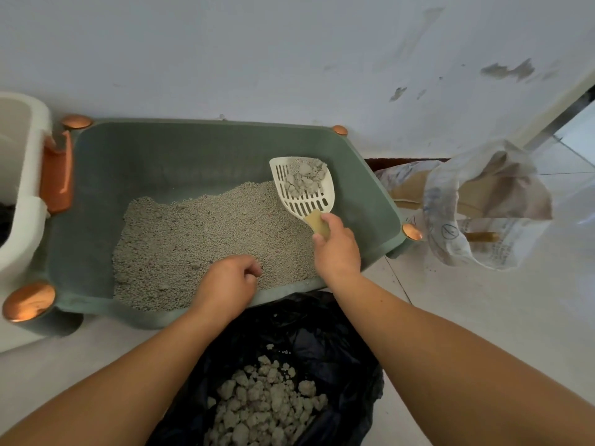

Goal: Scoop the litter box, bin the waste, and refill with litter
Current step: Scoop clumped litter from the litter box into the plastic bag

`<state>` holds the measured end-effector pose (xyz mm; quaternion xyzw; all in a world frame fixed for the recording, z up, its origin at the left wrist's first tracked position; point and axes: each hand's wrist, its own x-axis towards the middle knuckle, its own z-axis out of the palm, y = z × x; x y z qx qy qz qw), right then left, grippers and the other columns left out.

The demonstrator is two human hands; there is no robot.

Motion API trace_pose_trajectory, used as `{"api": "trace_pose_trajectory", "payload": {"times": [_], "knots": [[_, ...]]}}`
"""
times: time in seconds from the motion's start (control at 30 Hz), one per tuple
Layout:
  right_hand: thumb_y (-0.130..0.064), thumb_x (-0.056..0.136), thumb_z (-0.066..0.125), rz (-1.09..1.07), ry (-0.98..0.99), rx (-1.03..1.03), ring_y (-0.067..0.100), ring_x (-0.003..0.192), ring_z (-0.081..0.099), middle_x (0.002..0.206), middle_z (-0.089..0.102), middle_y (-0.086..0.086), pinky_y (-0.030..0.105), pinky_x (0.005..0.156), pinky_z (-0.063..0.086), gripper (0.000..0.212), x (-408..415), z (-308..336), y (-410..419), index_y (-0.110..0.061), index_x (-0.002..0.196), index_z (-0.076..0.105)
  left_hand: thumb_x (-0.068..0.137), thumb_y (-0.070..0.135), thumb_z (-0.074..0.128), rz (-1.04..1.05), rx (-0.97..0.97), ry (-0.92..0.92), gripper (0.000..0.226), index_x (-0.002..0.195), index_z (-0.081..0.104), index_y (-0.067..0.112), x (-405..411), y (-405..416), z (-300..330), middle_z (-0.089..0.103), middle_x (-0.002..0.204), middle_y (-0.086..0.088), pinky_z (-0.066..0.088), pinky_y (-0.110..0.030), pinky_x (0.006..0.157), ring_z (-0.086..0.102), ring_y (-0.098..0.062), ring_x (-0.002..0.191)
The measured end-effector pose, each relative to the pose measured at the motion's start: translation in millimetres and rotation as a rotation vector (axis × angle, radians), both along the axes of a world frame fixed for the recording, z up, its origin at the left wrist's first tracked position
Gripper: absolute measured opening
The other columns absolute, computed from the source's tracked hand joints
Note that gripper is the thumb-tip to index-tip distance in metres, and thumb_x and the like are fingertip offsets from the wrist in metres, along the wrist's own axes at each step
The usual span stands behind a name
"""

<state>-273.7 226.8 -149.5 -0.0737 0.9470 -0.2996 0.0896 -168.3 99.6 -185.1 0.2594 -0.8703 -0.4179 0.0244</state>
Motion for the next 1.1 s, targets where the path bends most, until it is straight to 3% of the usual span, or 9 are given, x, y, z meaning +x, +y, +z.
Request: {"api": "trace_pose_trajectory", "payload": {"times": [0.2, 0.47, 0.53, 0.63, 0.67, 0.73, 0.8, 0.93, 1.1], "knots": [[-0.021, 0.097, 0.046, 0.032, -0.098, 0.023, 0.026, 0.115, 0.05, 0.131, 0.048, 0.008, 0.041, 0.098, 0.043, 0.044, 1.0, 3.6, -2.3, -0.028, 0.139, 0.038, 0.083, -0.001, 0.049, -0.014, -0.023, 0.002, 0.027, 0.094, 0.07, 0.012, 1.5, 0.6, 3.1, 0.07, 0.099, -0.005, 0.044, -0.022, 0.075, 0.057, -0.018, 0.079], [-0.004, 0.092, 0.049, 0.095, -0.391, 0.225, 0.027, 0.108, 0.057, 0.125, 0.053, 0.01, 0.034, 0.089, 0.052, 0.055, 11.7, 17.6, -12.6, -0.018, 0.143, 0.034, 0.084, 0.0, 0.049, 0.012, -0.018, -0.008, 0.028, 0.091, 0.071, 0.014, 0.1, -0.4, 7.7, 0.07, 0.098, -0.004, 0.044, -0.022, 0.076, 0.058, -0.017, 0.08], [0.001, 0.09, 0.048, 0.05, -0.445, 0.173, 0.025, 0.097, 0.058, 0.121, 0.052, 0.015, 0.039, 0.089, 0.053, 0.053, 12.4, 15.7, -10.9, -0.01, 0.14, 0.034, 0.084, -0.001, 0.049, 0.008, -0.014, -0.004, 0.027, 0.092, 0.071, 0.014, 0.0, 0.1, 8.6, 0.07, 0.099, -0.004, 0.045, -0.023, 0.077, 0.057, -0.017, 0.08], [0.001, 0.091, 0.042, 0.005, -0.467, 0.07, 0.016, 0.067, 0.046, 0.106, 0.045, 0.013, 0.04, 0.087, 0.052, 0.046, 10.2, 15.9, -8.8, -0.004, 0.137, 0.037, 0.084, -0.001, 0.05, 0.008, -0.011, 0.005, 0.027, 0.092, 0.071, 0.013, 0.8, 0.2, 8.7, 0.07, 0.1, -0.005, 0.045, -0.024, 0.079, 0.058, -0.017, 0.082], [0.001, 0.091, 0.043, 0.003, -0.456, 0.085, 0.015, 0.068, 0.047, 0.106, 0.044, 0.012, 0.04, 0.088, 0.053, 0.048, 6.5, 15.5, -9.8, -0.004, 0.138, 0.036, 0.084, -0.001, 0.05, 0.008, -0.011, 0.008, 0.027, 0.092, 0.071, 0.013, 0.9, 0.2, 8.3, 0.07, 0.1, -0.005, 0.045, -0.023, 0.08, 0.059, -0.018, 0.084], [0.003, 0.089, 0.048, 0.006, -0.44, 0.19, 0.025, 0.091, 0.06, 0.115, 0.05, 0.014, 0.041, 0.09, 0.053, 0.06, -3.6, 13.4, -16.0, -0.008, 0.144, 0.029, 0.083, -0.001, 0.05, 0.007, -0.007, 0.016, 0.026, 0.092, 0.071, 0.013, 0.9, -0.2, 7.3, 0.07, 0.1, -0.004, 0.045, -0.023, 0.08, 0.061, -0.019, 0.087], [0.006, 0.087, 0.051, 0.018, -0.425, 0.268, 0.032, 0.108, 0.06, 0.121, 0.053, 0.016, 0.042, 0.091, 0.053, 0.068, -9.9, 14.1, -23.7, -0.01, 0.147, 0.024, 0.083, -0.001, 0.05, 0.003, -0.008, 0.016, 0.027, 0.092, 0.071, 0.013, 1.1, -1.0, 6.4, 0.07, 0.099, -0.005, 0.044, -0.022, 0.078, 0.06, -0.019, 0.086], [0.008, 0.088, 0.047, -0.004, -0.408, 0.213, 0.03, 0.103, 0.061, 0.109, 0.051, 0.013, 0.041, 0.088, 0.055, 0.063, -19.2, 13.1, -31.5, -0.01, 0.145, 0.029, 0.083, -0.002, 0.05, 0.007, -0.005, 0.017, 0.027, 0.092, 0.071, 0.012, 2.1, -2.1, 3.5, 0.069, 0.099, -0.004, 0.041, -0.019, 0.076, 0.058, -0.016, 0.084], [0.003, 0.091, 0.045, -0.035, -0.339, 0.135, 0.028, 0.106, 0.058, 0.121, 0.052, 0.011, 0.038, 0.09, 0.053, 0.051, -27.1, 6.5, -28.1, -0.011, 0.139, 0.039, 0.084, 0.0, 0.05, 0.007, -0.003, 0.013, 0.026, 0.093, 0.071, 0.014, 2.9, -2.2, 1.9, 0.069, 0.095, -0.001, 0.042, -0.02, 0.075, 0.057, -0.014, 0.081]]}}
